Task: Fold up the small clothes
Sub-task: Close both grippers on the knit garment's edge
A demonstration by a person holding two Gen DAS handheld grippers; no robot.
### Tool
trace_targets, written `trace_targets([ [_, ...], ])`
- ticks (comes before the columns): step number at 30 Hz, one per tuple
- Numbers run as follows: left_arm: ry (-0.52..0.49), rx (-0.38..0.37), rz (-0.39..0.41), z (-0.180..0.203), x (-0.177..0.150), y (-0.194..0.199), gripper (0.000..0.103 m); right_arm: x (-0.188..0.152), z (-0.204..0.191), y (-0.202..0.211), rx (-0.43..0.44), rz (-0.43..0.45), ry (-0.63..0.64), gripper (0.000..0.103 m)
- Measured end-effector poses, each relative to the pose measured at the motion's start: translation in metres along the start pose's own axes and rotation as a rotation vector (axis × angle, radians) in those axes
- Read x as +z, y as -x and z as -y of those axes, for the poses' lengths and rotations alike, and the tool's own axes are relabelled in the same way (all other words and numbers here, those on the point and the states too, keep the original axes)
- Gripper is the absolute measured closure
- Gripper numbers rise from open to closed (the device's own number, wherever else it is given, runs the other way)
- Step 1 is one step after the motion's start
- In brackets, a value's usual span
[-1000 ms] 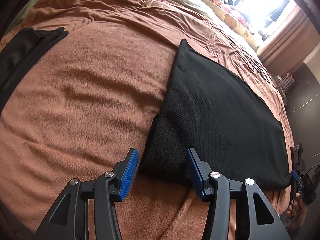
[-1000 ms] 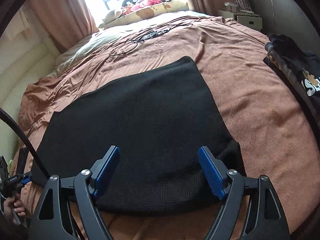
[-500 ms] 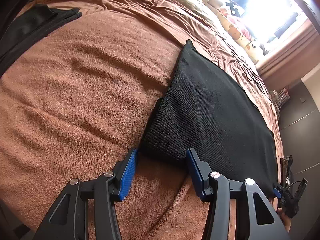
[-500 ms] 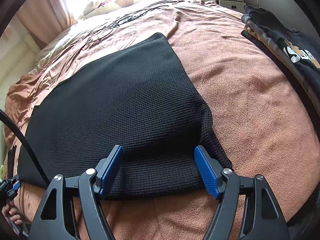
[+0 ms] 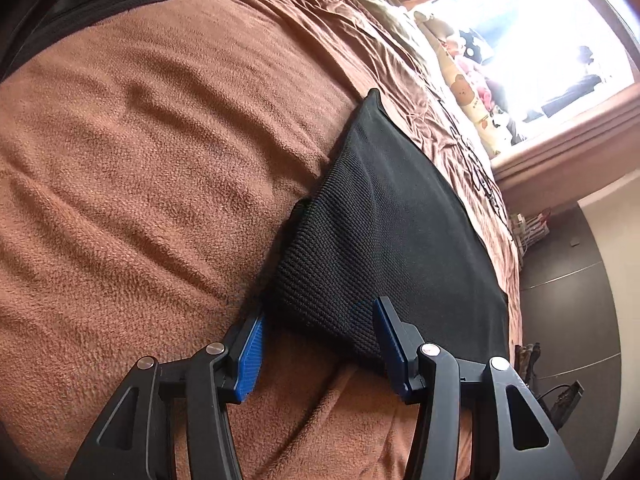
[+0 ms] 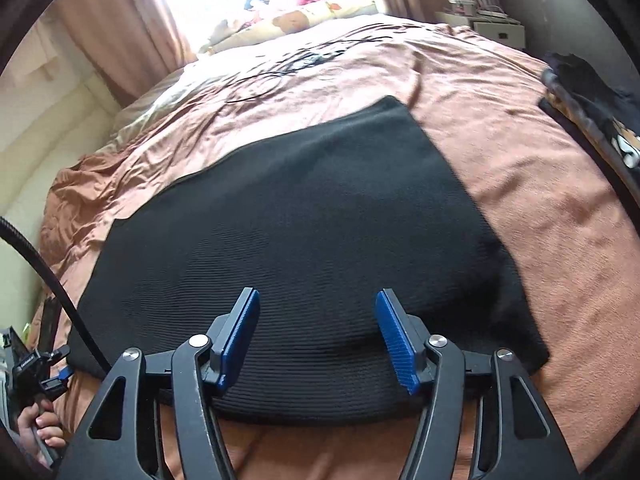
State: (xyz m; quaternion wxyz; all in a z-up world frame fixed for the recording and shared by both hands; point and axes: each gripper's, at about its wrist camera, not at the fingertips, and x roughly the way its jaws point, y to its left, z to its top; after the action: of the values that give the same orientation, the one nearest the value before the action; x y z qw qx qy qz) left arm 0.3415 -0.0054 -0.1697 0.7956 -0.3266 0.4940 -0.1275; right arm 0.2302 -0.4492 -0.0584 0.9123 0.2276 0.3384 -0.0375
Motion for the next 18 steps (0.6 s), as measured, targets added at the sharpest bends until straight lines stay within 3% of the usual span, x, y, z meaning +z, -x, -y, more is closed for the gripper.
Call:
trace_targets([
  [11, 0.077, -0.088, 0.015, 0.0, -0.004, -0.002, 0.051, 0.003, -0.055, -0.038, 0.134, -0.061, 0.106, 0.052],
  [14, 0.075, -0.079, 0.058, -0.001, -0.002, -0.002, 0.052, 0.002, -0.069, -0.054, 0.167, -0.105, 0.149, 0.062],
  [15, 0.069, -0.067, 0.069, -0.001, 0.0, -0.003, 0.054, 0.002, -0.074, -0.06, 0.181, -0.123, 0.164, 0.065],
  [18, 0.056, -0.016, 0.078, -0.003, 0.001, -0.006, 0.077, -0.005, -0.089, -0.073, 0.196, -0.165, 0.234, 0.072],
])
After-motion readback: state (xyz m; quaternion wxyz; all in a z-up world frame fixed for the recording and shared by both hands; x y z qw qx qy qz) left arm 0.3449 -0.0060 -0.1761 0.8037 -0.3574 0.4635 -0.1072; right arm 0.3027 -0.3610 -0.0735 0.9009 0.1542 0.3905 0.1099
